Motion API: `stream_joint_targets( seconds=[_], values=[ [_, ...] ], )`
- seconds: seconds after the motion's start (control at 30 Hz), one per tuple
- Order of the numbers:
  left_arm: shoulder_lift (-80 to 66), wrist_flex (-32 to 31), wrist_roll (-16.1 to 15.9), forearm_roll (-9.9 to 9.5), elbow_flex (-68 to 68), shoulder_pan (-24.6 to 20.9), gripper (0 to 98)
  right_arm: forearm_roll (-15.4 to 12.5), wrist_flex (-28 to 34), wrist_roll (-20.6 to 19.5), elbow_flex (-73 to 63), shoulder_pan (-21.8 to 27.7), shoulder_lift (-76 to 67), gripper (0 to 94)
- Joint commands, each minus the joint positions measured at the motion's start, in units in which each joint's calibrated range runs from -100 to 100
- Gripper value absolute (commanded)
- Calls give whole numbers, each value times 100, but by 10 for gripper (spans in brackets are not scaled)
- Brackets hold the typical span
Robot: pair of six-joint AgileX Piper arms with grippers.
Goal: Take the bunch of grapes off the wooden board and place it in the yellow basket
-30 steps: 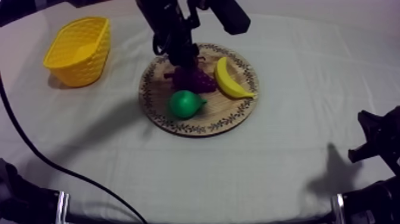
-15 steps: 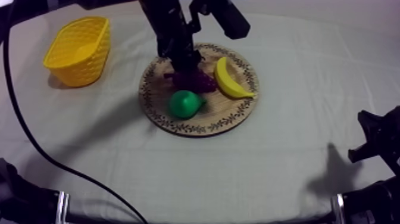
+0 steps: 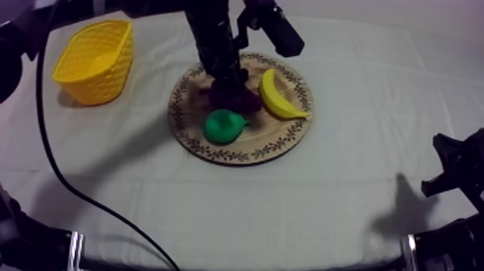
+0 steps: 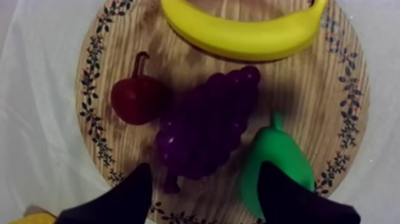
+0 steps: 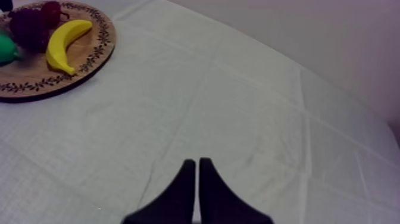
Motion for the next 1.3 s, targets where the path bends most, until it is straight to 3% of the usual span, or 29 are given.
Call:
stream_joint_targets(
  seconds=[0.0, 1.27],
  values=[
    [77, 20, -12, 1, -40, -13, 684, 0, -3, 2, -2, -2, -1, 3],
    [1069, 269, -137, -49, -796, -116, 705, 0, -3, 2, -2, -2, -1, 3]
  ],
)
